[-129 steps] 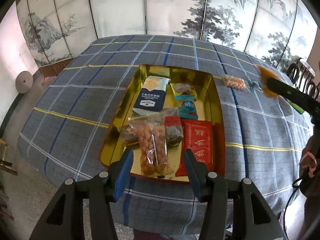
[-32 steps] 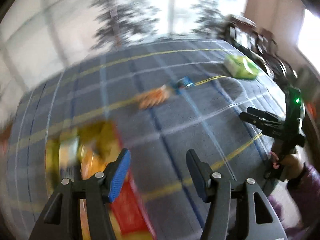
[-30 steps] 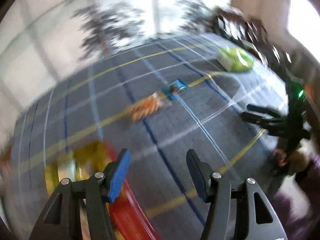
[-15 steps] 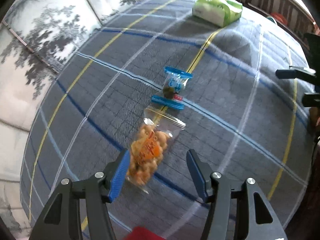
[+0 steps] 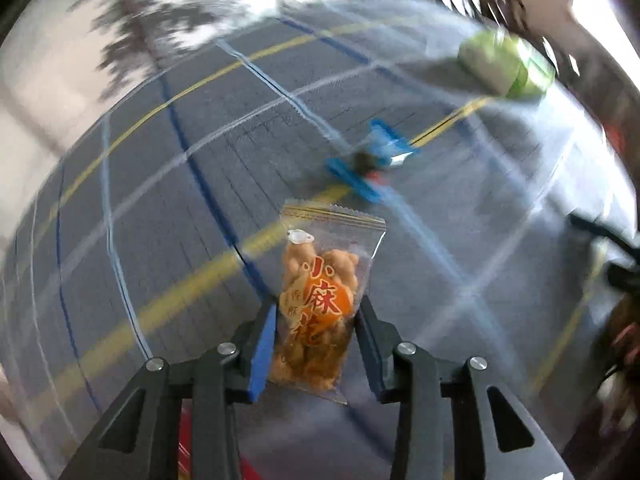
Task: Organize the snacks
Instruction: 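Grasp the clear bag of orange-labelled puffs with the left gripper and lift it, then grasp the blue-wrapped candy with the right gripper while the left carries the puff bag to the tin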
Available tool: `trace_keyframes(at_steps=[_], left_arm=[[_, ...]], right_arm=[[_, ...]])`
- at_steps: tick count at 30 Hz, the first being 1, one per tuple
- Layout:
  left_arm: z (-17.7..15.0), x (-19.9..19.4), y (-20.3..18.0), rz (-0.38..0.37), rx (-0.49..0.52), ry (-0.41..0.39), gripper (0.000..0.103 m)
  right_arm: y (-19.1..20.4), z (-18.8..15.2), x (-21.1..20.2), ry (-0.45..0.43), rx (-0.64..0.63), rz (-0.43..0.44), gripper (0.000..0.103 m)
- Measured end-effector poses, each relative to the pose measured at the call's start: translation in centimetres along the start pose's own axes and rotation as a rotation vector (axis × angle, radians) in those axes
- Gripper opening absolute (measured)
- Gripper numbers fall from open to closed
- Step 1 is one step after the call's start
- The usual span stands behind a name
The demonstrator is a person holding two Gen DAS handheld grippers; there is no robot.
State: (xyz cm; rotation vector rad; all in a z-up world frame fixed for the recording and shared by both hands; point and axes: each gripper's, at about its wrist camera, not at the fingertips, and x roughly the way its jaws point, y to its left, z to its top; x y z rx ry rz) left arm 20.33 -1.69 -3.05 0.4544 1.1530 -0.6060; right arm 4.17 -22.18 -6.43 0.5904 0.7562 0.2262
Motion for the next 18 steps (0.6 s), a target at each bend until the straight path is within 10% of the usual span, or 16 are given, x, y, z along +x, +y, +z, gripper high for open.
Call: trace_keyframes(at_steps=[8,18], left_arm=[[-7.1,-6.2,-3.9,-0.093,-0.339,-0.071,0.039],[-10.2,-10.3,-4.0,-0.025,-0.426,-0.160,0.039]], right_arm=[[4.7,4.8,5.0,0.114,-0.290,0.034,0.092],[8.2,8.2,15.1,0.204,-0.487,-0.083,0.092]])
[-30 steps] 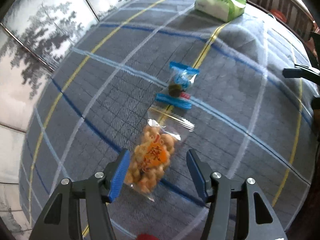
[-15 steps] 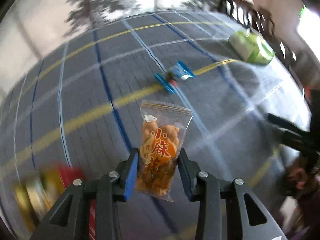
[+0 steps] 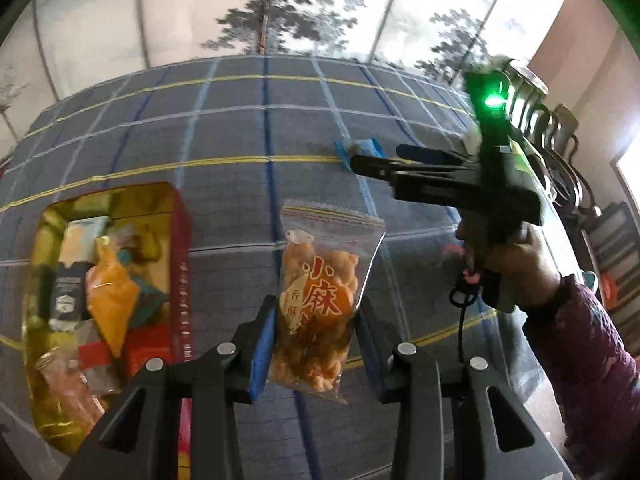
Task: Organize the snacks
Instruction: 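Grasp the blue-wrapped candy with the right gripper while the left carries the puff bag to the tin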
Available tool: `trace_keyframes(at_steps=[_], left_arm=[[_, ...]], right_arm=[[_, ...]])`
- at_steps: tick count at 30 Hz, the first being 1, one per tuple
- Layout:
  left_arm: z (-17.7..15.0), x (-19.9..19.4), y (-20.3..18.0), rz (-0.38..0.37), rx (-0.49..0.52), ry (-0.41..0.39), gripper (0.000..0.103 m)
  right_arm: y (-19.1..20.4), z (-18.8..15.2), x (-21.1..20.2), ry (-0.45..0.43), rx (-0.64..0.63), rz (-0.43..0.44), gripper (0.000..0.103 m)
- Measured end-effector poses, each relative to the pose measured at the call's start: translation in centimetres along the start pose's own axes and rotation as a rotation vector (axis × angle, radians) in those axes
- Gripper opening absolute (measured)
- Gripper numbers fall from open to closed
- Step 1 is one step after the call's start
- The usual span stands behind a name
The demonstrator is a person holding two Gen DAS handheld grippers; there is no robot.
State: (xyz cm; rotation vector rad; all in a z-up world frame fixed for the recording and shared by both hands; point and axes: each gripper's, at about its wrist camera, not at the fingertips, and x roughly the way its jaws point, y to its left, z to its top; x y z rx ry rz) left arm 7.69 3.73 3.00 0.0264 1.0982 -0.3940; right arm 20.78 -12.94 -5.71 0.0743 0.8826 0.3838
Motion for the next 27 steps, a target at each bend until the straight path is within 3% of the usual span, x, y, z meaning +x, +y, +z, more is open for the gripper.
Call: trace_keyframes(at_steps=[3,4,5,6,8,13,22,27], left_arm=[[-0.4,-1.2,0.7,0.000,-0.022,-0.015,0.039],[-0.6,-1.7,0.9,-0.001,-0.025,-0.024,0.039],[-0.8,-2.3,1.0,0.009,-0.026,-0.042,0.039],[-0.9,-2.4,1.2,0.026,-0.025,-0.053,0.039],[-1.1,-3.1,1.6,0.061,-0.029,-0.071,0.039],[-2.5,-5.7,4.3,0.123,-0.112,-0.121,0.039],[-6.6,-9.6,10.0,0.286,-0.228,-0.147,0.039],[-9.0,-10.5,11.6,0.303,-0.246,-0.145,0.039]], right_arm=[[-0.4,0.5,1.9,0.019,0.011,-0.036,0.079],[-0.6,0.7,2.3,0.039,0.019,-0.039,0.071],[-0.5,1.0,2.4,0.029,0.010,-0.048,0.046],[-0.5,1.2,2.6,0.037,0.006,-0.045,0.042],[-0.5,1.4,2.6,0.051,0.013,-0.068,0.023],[0.6,-0.3,0.0,0.026,0.019,-0.043,0.023],[5.0,-8.8,-6.9,-0.054,0.119,0.003,0.023],[6.0,-11.2,-7.5,-0.059,0.164,0.010,0.023]])
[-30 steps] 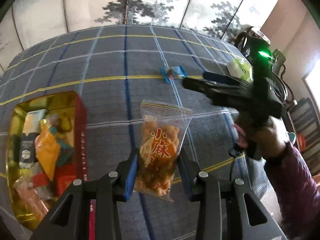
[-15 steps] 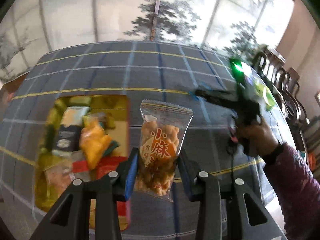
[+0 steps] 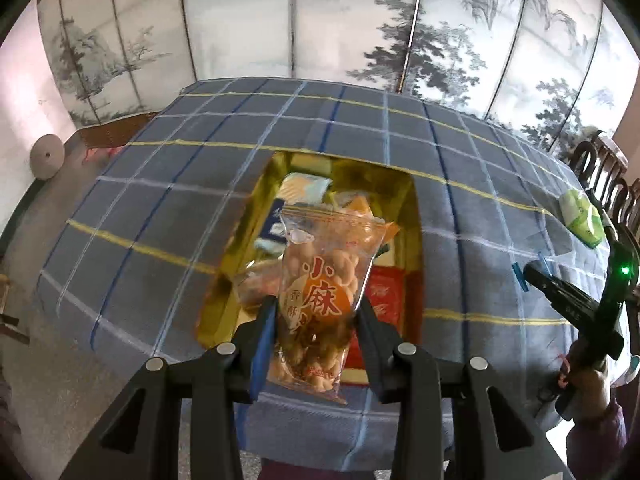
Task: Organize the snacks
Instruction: 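Grasp the blue-wrapped candy with the right gripper while the left carries the puff bag to the tin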
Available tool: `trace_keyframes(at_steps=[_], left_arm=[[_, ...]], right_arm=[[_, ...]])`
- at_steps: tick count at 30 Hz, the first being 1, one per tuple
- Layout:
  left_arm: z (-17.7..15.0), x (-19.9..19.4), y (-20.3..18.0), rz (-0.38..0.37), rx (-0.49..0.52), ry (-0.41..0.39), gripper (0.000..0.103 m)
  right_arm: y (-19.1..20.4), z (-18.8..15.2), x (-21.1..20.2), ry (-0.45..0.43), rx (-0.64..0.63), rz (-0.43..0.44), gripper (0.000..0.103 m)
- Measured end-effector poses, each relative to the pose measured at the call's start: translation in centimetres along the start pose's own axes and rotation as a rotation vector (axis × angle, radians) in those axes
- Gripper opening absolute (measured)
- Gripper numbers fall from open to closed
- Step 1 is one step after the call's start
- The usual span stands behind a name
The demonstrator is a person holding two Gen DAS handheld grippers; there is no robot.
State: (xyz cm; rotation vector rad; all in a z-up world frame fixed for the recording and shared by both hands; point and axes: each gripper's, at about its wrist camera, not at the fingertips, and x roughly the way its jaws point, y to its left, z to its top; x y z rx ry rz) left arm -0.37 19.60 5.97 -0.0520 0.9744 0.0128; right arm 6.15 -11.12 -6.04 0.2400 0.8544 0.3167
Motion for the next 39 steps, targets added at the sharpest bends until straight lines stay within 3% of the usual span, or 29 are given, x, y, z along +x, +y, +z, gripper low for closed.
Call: trace_keyframes(at_steps=[6,14,20,26,39], left_arm=[[-0.8,0.2,-0.2,-0.028,0.034,0.012,0.039],[4.0,2.6,-3.1,-0.066,0.098,-0.030,0.039],[7.5,7.2,-4.2,-0.105,0.037,0.048,0.039],[8.5,10.7,-3.8,-0.128,-0.060,0.125,0.039],[8.9,10.0,-3.5,-0.146,-0.057,0.066,0.041]], right_arm=[[0.3,-0.5,-0.4,-0.025,-0.011,-0.038,0.023],[0.1,-0.5,-0.5,-0.033,0.004,-0.036,0.023],[-0.1,-0.6,-0.5,-0.037,0.017,-0.028,0.023],[-0.3,-0.6,-0.5,-0.036,0.023,-0.014,0.023],[-0.3,-0.6,-0.5,-0.034,0.025,-0.015,0.023]])
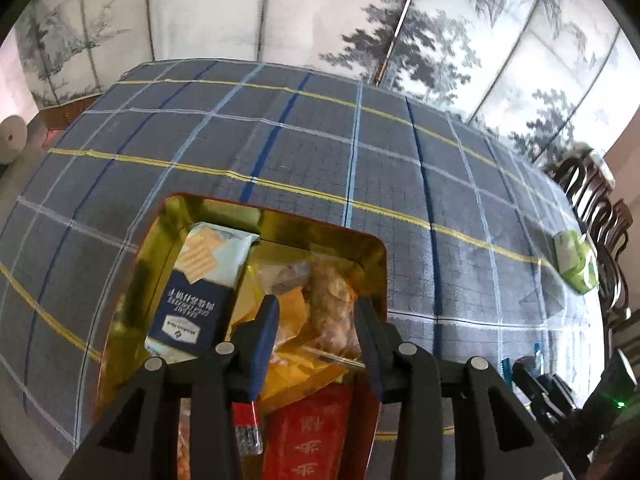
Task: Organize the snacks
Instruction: 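Lower the puff bag into the tin and open the left gripper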
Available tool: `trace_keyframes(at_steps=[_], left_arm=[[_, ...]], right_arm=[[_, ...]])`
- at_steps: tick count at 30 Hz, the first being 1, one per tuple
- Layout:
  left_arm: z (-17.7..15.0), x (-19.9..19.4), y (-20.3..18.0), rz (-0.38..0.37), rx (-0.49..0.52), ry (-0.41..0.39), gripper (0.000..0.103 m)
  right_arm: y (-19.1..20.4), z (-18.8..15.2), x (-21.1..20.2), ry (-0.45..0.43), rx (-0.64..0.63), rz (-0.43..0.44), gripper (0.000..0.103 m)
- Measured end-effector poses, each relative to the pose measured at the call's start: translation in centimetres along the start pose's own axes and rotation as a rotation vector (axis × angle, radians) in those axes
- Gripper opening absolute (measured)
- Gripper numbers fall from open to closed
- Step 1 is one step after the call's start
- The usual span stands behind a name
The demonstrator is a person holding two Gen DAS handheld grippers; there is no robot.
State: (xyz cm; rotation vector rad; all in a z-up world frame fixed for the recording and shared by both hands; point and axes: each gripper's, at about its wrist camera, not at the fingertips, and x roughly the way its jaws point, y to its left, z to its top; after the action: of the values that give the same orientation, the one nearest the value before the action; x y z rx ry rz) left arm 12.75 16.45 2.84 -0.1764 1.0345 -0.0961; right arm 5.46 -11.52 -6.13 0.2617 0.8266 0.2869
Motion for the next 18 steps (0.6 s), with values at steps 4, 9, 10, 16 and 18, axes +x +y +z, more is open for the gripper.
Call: trace_keyframes(at_steps=[4,9,10,16,18], left_arm=[[-1.7,-2.5,1.0,0.042,-0.008,-0.055,0.054],[-5.4,-5.3,2.7,0.122,-0.009,-0.078,0.055],[-6.2,-5.6,3.0,0.133,-0.011,-0.078,0.055],[-10.8,-8.1,4.2,0.194,-0.018,-0.083,0.055],[-11.9,-8.6,4.0,0.229,0.007,-0.085,0.055]], right_arm=[[0.0,0.0,0.0,-0.003,-0.001,-0.001,0.023],[0.1,0.0,0.0,-0.003,-0.016,-0.007,0.023],[0.2,0.0,0.0,-0.002,-0.021,-0.009,0.023],[1.1,-0.1,-0.8,0.002,-0.005,0.025,0.023],[2.3,0.2,-1.4,0.001,-0.016,0.057,0.023]])
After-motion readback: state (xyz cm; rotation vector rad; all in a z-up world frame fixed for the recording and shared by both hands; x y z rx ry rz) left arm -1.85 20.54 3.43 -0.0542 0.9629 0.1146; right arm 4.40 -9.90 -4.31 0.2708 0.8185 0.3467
